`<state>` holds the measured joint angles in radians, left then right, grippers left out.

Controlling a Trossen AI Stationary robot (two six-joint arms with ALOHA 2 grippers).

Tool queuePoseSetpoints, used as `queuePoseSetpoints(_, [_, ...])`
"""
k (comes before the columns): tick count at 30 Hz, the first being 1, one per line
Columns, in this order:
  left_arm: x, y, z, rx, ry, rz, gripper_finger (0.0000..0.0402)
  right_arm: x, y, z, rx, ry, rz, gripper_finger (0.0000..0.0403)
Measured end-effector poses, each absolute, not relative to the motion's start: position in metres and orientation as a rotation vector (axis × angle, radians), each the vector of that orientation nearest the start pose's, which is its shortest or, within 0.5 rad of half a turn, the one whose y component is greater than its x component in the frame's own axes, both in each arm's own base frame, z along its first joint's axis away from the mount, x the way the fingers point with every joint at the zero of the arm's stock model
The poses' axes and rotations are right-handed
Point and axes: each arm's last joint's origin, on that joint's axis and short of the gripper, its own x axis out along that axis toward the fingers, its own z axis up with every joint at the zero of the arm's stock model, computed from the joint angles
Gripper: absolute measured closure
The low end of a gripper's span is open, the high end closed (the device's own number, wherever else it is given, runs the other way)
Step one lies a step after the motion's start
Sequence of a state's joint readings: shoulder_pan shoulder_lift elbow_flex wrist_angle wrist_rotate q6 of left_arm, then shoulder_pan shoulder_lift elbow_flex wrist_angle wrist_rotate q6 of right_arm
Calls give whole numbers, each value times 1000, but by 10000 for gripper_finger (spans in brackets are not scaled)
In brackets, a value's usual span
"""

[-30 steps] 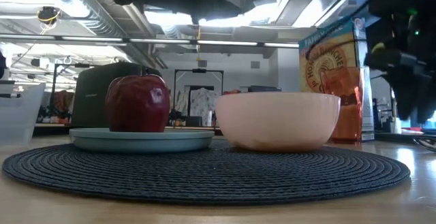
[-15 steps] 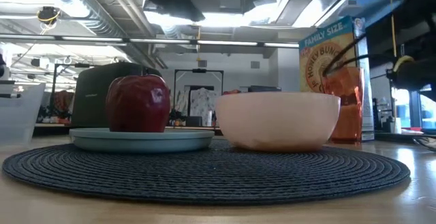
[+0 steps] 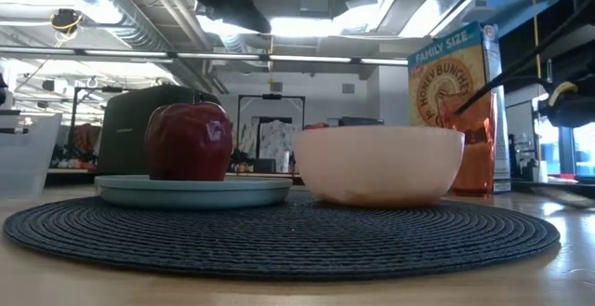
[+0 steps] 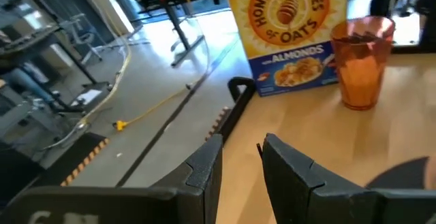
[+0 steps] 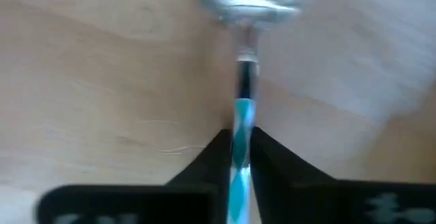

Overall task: Arrange a breakfast setting
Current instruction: Put the light blue spoon on the placemat

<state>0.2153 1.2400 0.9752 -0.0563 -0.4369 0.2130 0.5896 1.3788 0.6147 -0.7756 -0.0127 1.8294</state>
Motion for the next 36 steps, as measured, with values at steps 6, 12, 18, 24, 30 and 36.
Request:
queuePoseSetpoints(6, [266,72,318,251,395,650,306,178,115,152,1020,1174,-816,386])
queuePoseSetpoints(12, [266,72,318,251,394,653,306,193,119,164,1033,1063,-716,383])
queuePoseSetpoints(18, [265,72,316,256,414,660,306,195,127,172,971,1085,-628,391])
queuePoseSetpoints(24, [264,73,316,261,423,690,306,188,152,177,789,1226,-269,387])
queuePoseSetpoints(30, [264,73,316,246,416,692,306,203,154,180,700,1133,-93,396])
queuePoseSetpoints(36, [264,73,316,234,412,691,306,226,155,178,683,1040,58,393])
